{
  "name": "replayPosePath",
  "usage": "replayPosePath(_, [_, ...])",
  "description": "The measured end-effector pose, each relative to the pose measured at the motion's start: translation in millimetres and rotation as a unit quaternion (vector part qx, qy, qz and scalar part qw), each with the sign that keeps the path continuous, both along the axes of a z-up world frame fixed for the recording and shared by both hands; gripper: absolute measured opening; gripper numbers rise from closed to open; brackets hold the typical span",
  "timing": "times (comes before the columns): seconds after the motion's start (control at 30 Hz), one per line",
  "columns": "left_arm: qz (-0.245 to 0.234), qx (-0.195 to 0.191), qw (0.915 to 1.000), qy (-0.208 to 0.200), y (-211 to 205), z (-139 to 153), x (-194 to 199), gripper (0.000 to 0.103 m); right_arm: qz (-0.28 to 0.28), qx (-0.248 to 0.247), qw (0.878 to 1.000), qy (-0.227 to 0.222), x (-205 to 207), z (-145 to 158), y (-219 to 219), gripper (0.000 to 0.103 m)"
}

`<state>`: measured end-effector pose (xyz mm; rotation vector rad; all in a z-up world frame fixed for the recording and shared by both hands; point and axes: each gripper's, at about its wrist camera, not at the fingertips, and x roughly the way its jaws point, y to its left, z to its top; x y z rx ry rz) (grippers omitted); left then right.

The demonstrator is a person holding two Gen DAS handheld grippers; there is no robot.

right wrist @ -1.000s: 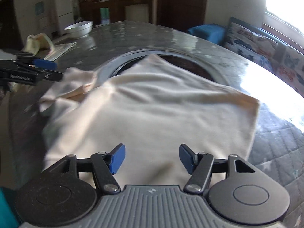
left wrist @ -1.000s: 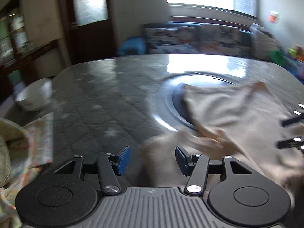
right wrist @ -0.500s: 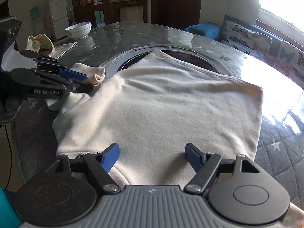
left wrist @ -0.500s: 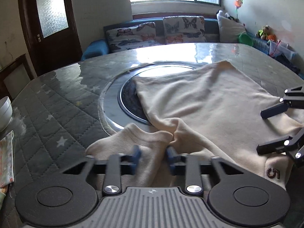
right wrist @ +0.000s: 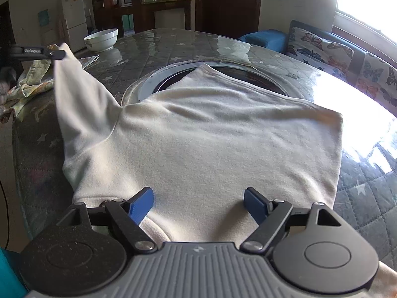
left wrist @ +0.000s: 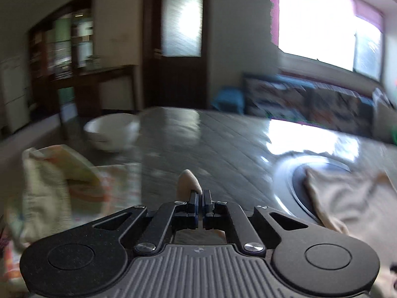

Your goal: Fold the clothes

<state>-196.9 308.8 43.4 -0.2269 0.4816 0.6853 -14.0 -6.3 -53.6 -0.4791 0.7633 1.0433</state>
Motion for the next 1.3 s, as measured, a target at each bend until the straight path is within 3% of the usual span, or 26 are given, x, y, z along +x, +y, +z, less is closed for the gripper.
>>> replayPosePath(0.33, [0.031, -0.038, 0.9959, 0.076, 7.7, -36.2, -10.8, 0.004, 0.007, -0.011, 1.0, 0.001, -0.1, 1.1, 3.6, 0.085])
replayPosePath(0.57, [0.058, -0.009, 0.9954, 0.076, 6.5, -25.2, -8.7, 0.028, 0.019, 0.004, 1.0, -0.006, -11.5, 10.2, 6.5, 0.085])
replayPosePath(0.63, [0.056, -0.012, 0.9962, 0.065, 3.9, -19.4, -8.3, 0.03, 0.029, -0.002, 1.0, -0.005, -18.4, 6.5, 9.0, 0.085])
replayPosePath(0.8, [-0.033, -0.026, 0.9985, 0.036, -26.7, -8.9, 10.3, 0.03, 0.038, 0.008, 0.999, -0.017, -28.8, 11.0, 7.9, 0.085])
replayPosePath(1.0, [-0.15, -0.063, 0.9857, 0.046, -68.0, -20.3, 66.5, 0.03, 0.021, 0.023, 0.999, -0.021, -26.9, 16.7, 0.4, 0.085])
replayPosePath(1.3, [-0.191, -0.088, 0.9743, 0.081, -90.2, -42.7, 124.9, 0.03, -0.006, 0.028, 0.999, -0.015, -18.1, 16.4, -16.6, 0.085])
